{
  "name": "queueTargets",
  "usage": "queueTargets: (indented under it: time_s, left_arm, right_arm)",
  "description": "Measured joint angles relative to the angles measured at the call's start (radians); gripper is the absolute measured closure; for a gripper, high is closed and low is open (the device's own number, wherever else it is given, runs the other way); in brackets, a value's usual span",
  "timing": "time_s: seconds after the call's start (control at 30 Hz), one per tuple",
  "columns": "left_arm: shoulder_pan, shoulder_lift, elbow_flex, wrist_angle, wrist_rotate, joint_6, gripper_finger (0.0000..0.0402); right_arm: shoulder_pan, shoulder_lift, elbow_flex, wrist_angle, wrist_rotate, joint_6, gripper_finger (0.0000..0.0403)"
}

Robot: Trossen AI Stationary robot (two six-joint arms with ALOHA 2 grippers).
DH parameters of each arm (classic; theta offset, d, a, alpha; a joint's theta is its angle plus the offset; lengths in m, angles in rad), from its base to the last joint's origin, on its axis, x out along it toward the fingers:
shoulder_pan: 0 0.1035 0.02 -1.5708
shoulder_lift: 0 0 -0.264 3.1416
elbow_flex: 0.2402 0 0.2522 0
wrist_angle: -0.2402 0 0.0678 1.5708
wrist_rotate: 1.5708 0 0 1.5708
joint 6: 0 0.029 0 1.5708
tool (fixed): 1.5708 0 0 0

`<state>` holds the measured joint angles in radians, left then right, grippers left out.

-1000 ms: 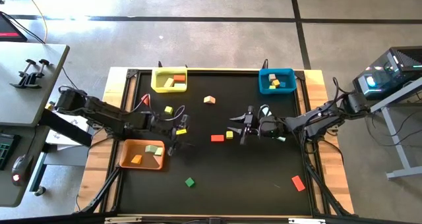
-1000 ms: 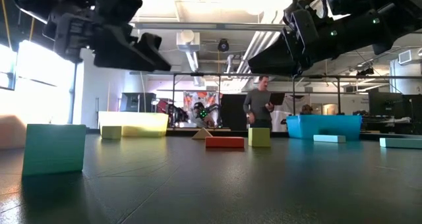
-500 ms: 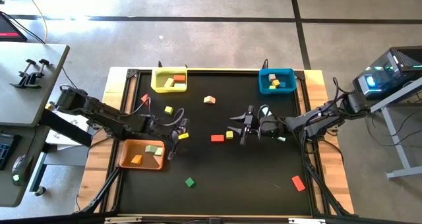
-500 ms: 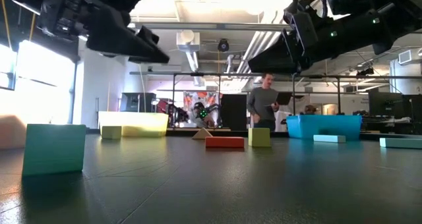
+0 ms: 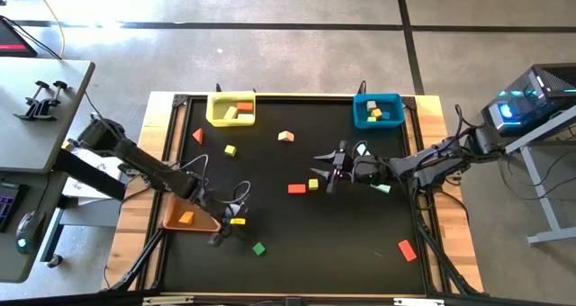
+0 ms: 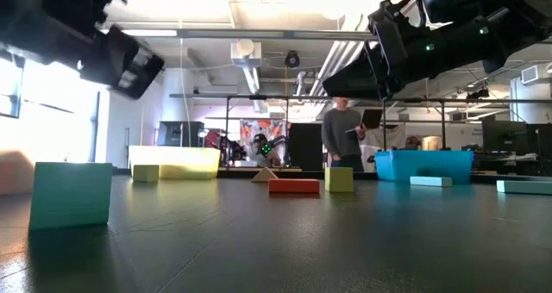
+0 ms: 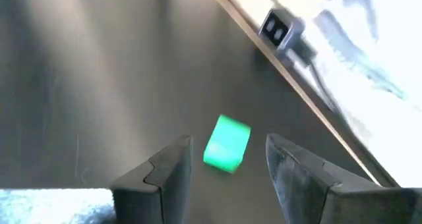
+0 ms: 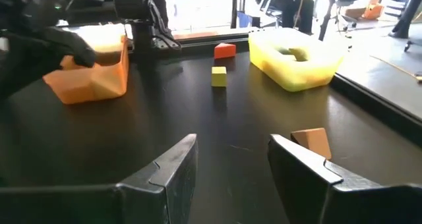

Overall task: Sort blocks by size
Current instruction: Put the green wooden block into the blue bin

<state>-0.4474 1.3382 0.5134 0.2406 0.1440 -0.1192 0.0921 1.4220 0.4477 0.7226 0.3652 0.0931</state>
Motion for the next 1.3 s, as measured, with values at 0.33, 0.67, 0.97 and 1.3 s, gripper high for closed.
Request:
queueTargets:
  time_s: [0.33,0.67,0.97,1.3]
  left_arm:
    - [0.005,0.124,0.0,0.084,0.009,0.121,0.0204]
    - [0.002,0.203,0.0,0.179,0.052,0.238,0.0129]
    - [0.003,0.354,0.001,0.395,0.059,0.264,0.0102]
    - [0.038,0.44,-0.027,0.475,0.126,0.349,0.0103]
  right_arm:
    - [0.0,0.0,0.0,0.001,-0.002,0.064,0.0222]
    - [0.0,0.0,0.0,-0.001,-0.007,0.067,0.0222]
    - [0.0,0.0,0.0,-0.008,-0.019,0.075,0.0222]
    - [0.0,0.0,0.0,-0.032,-0.044,0.104,0.0222]
